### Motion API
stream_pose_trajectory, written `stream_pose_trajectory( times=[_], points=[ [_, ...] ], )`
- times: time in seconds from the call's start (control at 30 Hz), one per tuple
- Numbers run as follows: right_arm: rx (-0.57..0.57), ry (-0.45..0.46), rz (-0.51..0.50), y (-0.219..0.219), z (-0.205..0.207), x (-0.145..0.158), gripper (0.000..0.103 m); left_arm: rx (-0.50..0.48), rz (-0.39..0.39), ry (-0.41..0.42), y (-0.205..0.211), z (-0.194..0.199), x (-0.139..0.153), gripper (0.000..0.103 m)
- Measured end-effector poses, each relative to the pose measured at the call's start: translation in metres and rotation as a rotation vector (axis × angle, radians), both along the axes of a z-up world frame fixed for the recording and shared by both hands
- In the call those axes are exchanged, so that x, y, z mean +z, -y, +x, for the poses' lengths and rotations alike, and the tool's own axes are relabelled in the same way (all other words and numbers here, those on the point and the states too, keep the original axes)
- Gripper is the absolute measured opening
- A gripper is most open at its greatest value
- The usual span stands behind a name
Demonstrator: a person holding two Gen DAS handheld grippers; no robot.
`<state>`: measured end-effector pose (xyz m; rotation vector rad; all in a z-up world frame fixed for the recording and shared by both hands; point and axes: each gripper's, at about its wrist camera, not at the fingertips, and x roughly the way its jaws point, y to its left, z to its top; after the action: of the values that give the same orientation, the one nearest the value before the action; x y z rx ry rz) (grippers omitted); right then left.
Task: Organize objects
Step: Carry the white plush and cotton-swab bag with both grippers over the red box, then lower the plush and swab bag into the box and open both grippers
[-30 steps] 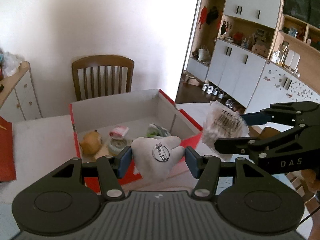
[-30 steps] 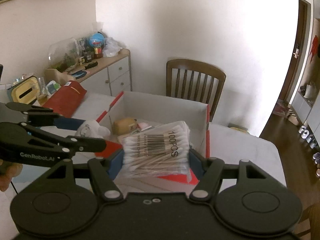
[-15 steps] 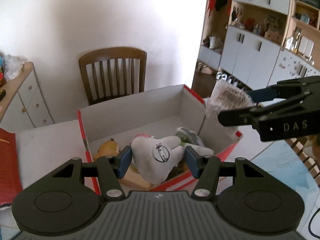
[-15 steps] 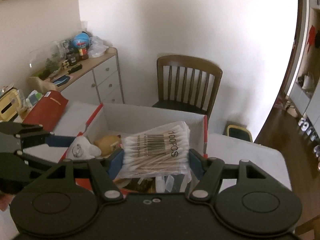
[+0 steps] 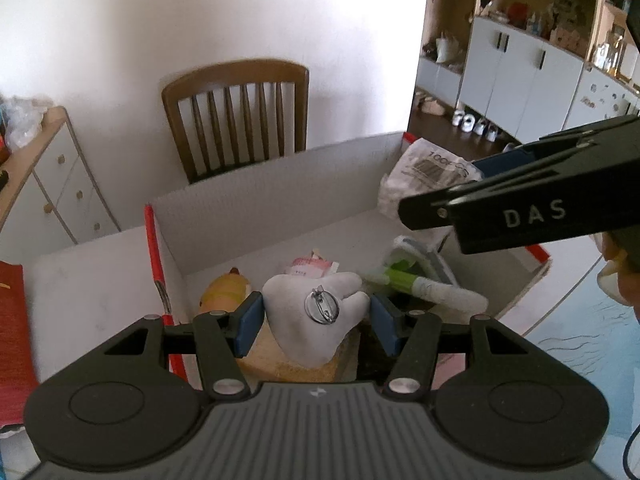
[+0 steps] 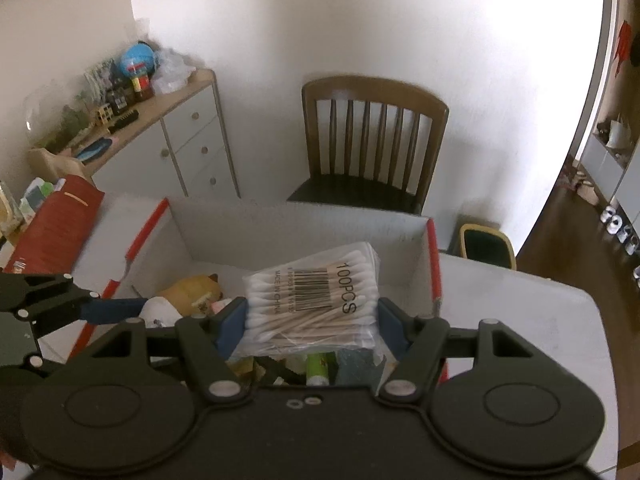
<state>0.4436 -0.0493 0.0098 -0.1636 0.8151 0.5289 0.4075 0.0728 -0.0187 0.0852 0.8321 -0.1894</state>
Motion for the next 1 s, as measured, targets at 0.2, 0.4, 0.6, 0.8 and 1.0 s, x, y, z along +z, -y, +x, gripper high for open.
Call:
stream_pose_trajectory(
  times=[0.2,0.4,0.6,0.8,1.0],
  points=[
    [-0.005,-0.039,-0.035,-0.010,0.014,-0.023,0.068,0.004,0.011,-0.031,-0.001,0.015,-0.013,0.057],
    [-0.004,-0.057,-0.081,-0.014,0.021,-0.040,0.068,-0.006,0.022,-0.058,0.001,0.024,-0.025,0.057],
    [0.011,-0.074,-0.106,-0.014,0.019,-0.056,0.069,0.003,0.005,-0.086,0.001,0.027,-0.035,0.057],
    [0.013,-0.076,-0.102,-0.013,0.019,-0.056,0.071,0.016,0.000,-0.101,-0.002,0.029,-0.041,0.057],
    [0.016,-0.065,-0.087,-0.009,0.015,-0.053,0.077,0.027,-0.024,-0.105,-0.002,0.029,-0.042,0.061]
  ],
)
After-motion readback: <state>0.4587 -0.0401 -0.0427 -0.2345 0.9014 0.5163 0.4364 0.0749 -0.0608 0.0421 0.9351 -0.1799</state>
